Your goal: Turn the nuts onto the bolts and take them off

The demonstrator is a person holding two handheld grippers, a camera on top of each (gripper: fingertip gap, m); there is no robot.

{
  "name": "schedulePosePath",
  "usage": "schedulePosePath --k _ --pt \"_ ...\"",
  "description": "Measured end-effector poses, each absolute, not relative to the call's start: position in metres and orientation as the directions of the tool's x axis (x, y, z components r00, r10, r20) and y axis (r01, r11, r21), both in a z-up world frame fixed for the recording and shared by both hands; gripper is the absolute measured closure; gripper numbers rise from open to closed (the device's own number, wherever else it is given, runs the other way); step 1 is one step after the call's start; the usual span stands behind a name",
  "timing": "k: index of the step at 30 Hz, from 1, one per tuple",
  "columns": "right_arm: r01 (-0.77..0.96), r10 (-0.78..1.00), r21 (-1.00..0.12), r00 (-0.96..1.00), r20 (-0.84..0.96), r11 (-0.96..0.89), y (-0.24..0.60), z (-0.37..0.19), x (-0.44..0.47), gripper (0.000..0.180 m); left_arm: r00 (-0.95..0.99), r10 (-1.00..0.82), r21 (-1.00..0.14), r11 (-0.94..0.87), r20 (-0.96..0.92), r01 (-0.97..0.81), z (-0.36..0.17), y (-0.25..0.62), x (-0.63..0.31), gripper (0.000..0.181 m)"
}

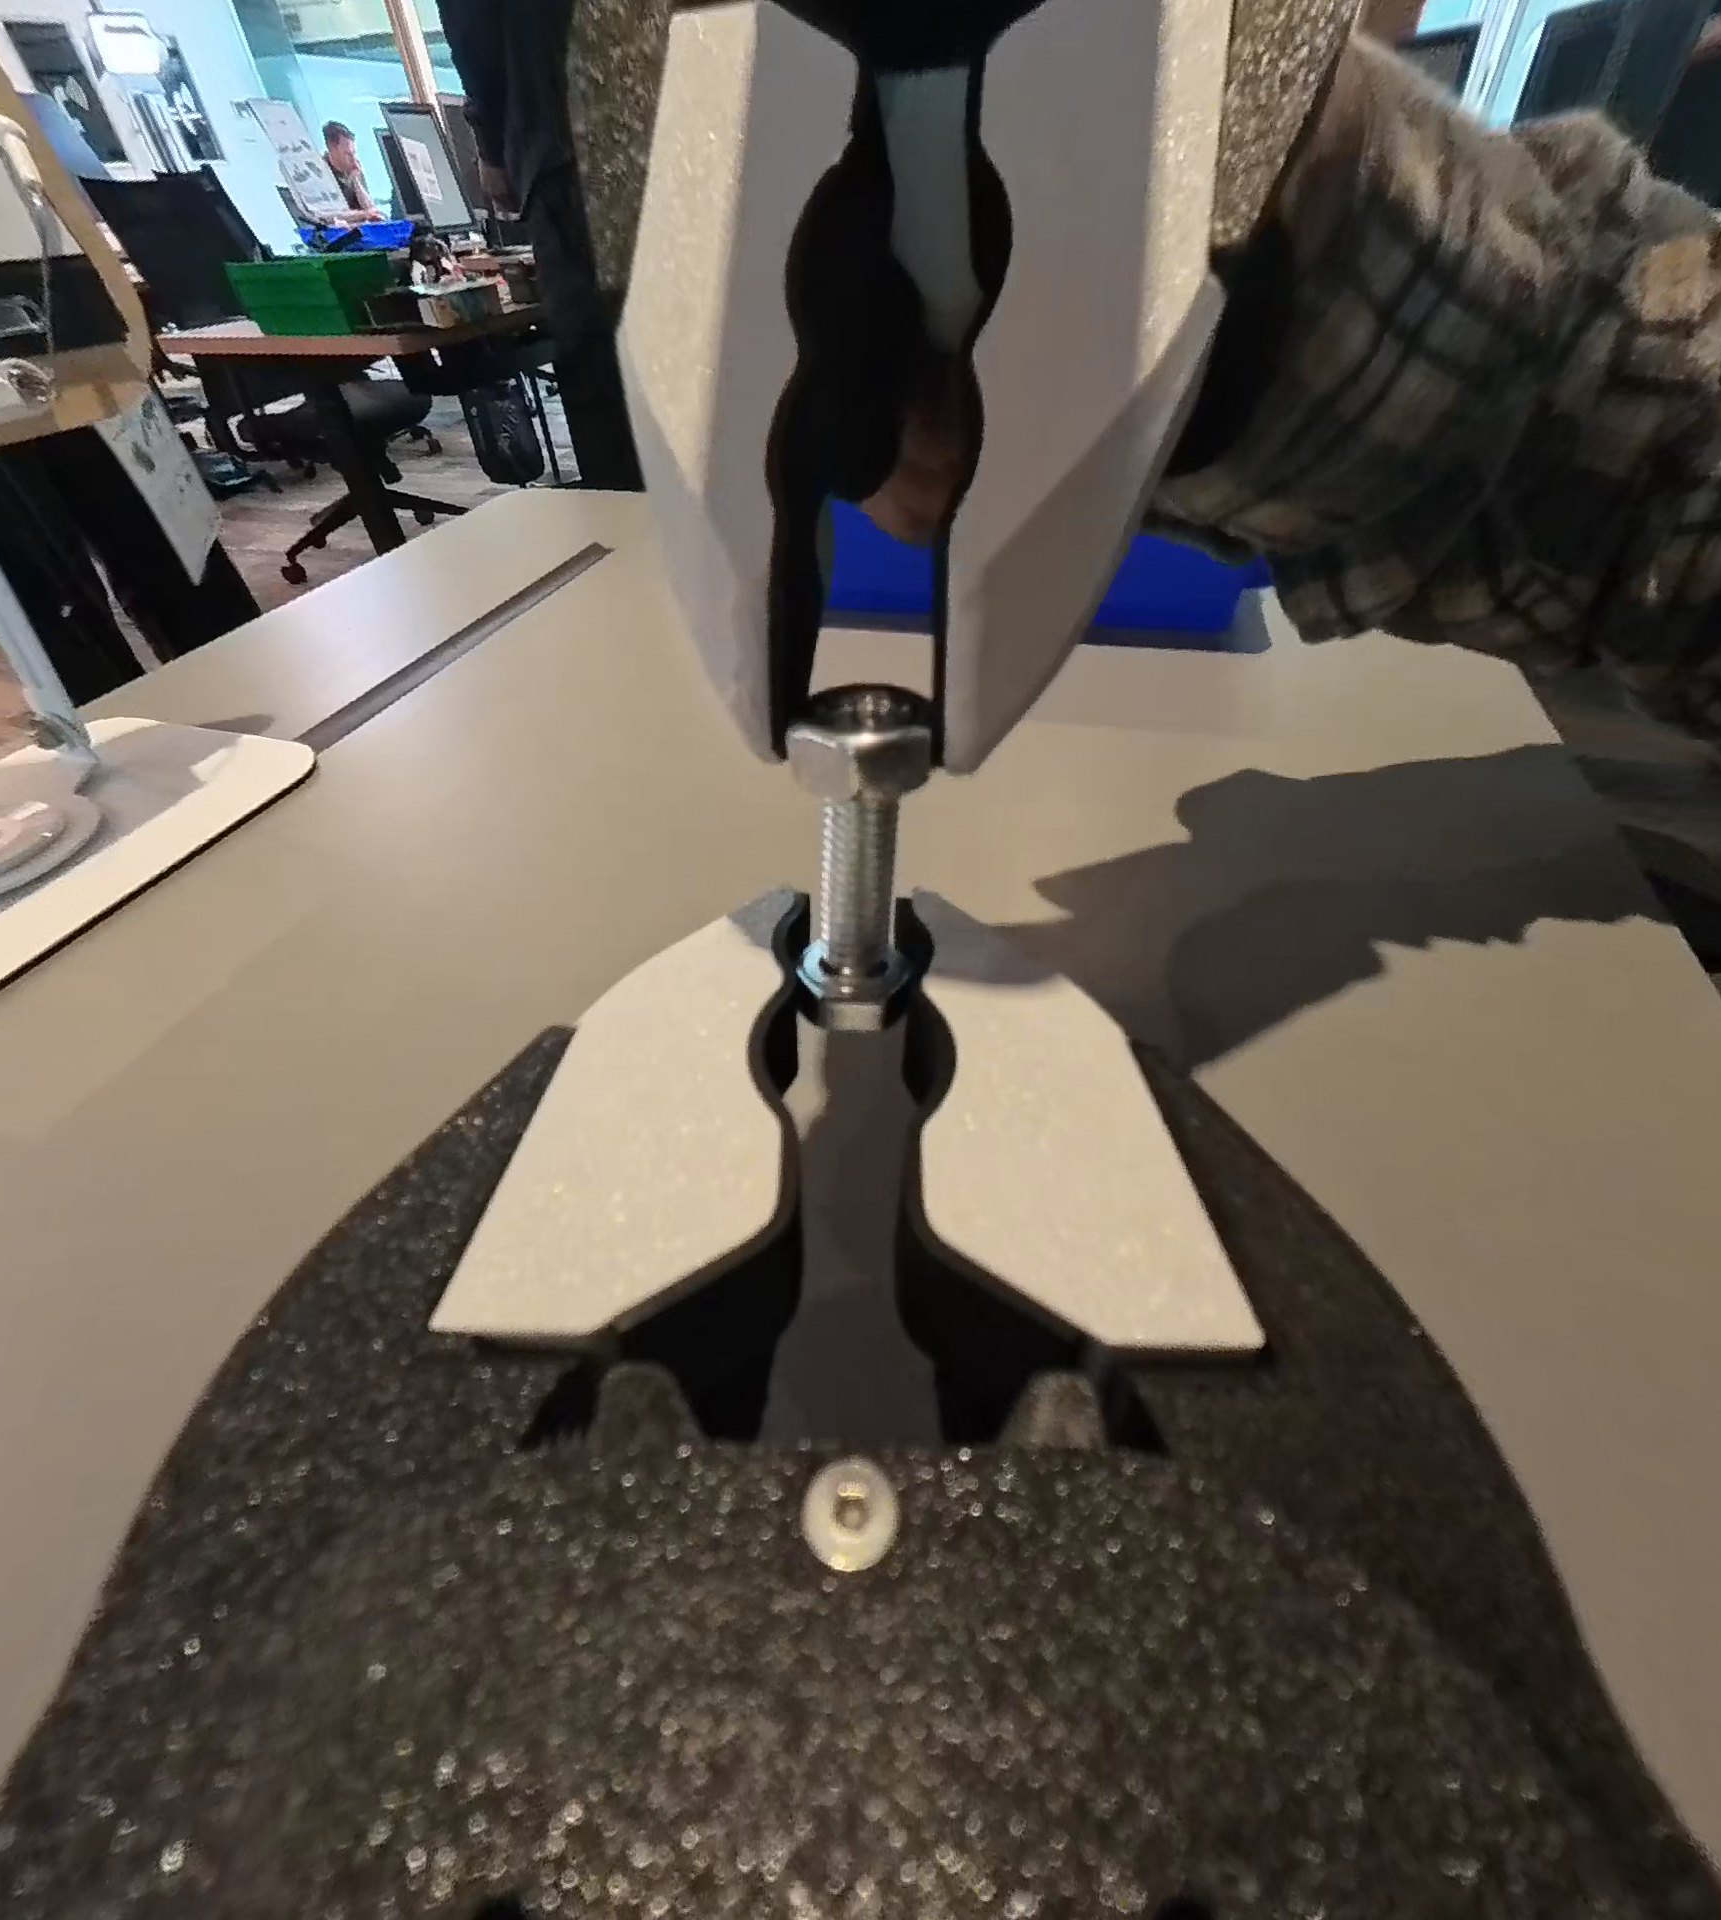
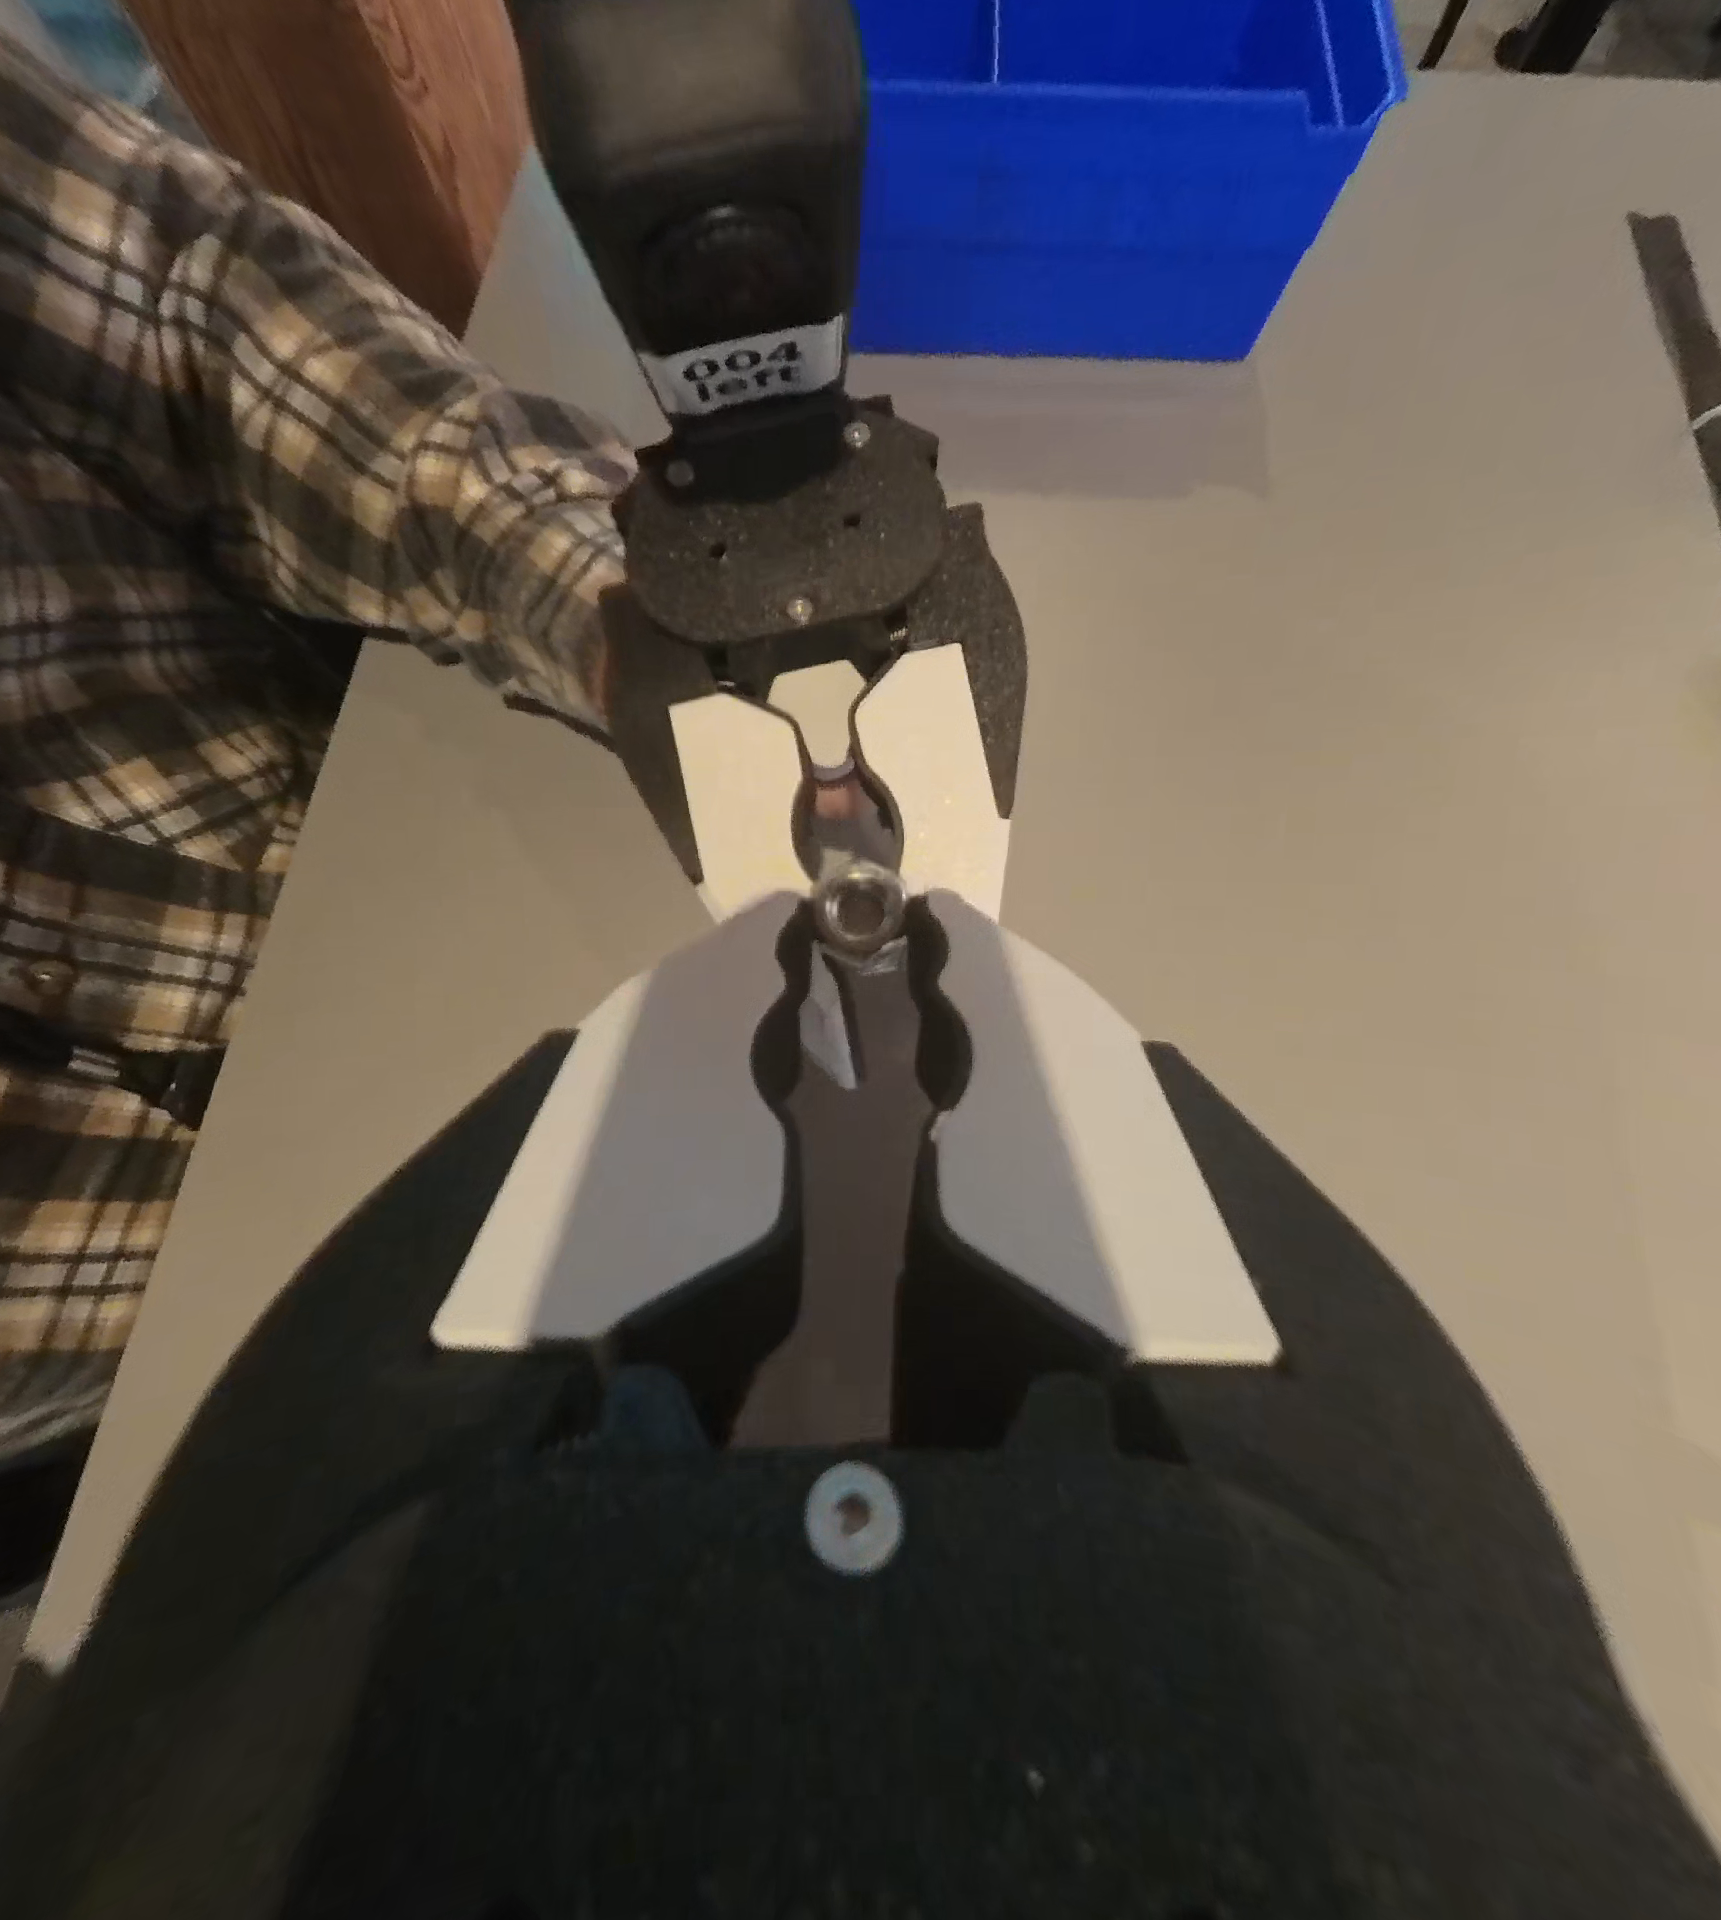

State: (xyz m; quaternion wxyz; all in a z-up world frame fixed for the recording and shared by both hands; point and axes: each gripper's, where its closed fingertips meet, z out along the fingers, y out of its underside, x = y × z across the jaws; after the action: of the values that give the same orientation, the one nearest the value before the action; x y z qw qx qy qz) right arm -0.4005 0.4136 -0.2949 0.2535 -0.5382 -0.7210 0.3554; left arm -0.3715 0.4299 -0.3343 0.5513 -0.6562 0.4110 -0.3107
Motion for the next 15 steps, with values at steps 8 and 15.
schedulePosePath --k 8,15 --pt "0.513 0.958 -0.850 -0.283 -0.036 0.120 0.4134 -0.2943 -0.4012 0.162 0.481 -0.876 -0.980 -0.063 -0.037 -0.189 -0.3340 0.4300 -0.3712 0.166" --pt "0.492 0.965 -0.866 -0.258 -0.045 0.091 0.4177 -0.2971 -0.3995 0.163 0.484 -0.875 -0.976 -0.089 -0.018 -0.197 -0.3379 0.4330 -0.3709 0.166"
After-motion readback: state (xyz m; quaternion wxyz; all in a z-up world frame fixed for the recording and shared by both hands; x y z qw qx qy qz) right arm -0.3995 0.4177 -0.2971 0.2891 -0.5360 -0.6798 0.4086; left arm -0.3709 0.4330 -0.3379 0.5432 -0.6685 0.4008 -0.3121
